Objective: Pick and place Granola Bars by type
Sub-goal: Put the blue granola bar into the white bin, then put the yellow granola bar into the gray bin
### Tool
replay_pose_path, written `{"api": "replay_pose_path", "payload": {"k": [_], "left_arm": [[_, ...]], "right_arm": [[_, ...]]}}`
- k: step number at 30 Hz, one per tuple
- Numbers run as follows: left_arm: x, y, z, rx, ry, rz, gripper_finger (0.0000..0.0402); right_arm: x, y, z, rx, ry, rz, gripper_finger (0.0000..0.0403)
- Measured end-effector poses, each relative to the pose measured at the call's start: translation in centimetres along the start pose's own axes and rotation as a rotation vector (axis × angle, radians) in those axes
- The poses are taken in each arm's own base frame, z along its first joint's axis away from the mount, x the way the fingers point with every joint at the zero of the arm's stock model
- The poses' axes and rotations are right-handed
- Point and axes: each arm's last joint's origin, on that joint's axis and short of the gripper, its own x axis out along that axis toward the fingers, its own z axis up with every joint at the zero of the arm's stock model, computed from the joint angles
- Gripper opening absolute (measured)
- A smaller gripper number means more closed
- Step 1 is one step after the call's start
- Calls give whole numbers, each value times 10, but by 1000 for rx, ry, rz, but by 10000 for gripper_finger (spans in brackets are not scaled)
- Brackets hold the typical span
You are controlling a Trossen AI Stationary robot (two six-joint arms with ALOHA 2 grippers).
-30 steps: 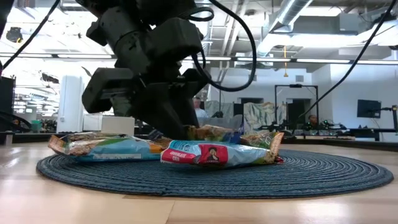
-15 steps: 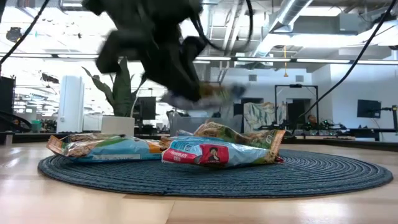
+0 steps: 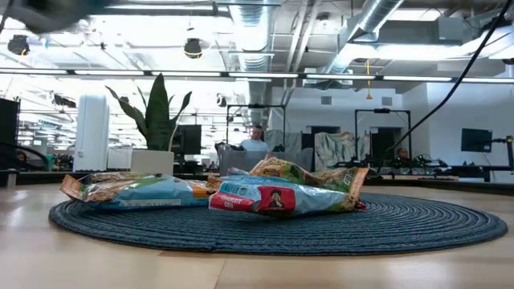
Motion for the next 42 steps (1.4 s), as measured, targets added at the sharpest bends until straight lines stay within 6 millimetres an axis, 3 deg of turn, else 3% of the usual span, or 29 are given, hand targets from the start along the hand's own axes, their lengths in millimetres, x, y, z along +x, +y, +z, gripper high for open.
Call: {"api": "replay_pose_path", "payload": {"k": [7, 15, 23, 33, 42], "left_arm": [[-17, -51, -39, -98, 63, -14, 23], [-15, -79, -69, -271, 126, -73, 32], [-17, -84, -75, -405, 173, -93, 76], [-17, -83, -75, -399, 171, -90, 155], [-18, -82, -75, -289, 51, 11, 166]], "right_arm": [[11, 0, 4, 34, 14, -18, 127], [26, 0, 7, 62, 89, -16, 127], [44, 13, 16, 48, 194, 105, 127], [66, 15, 23, -26, 269, 188, 142], [89, 9, 26, 0, 350, 196, 141]]}}
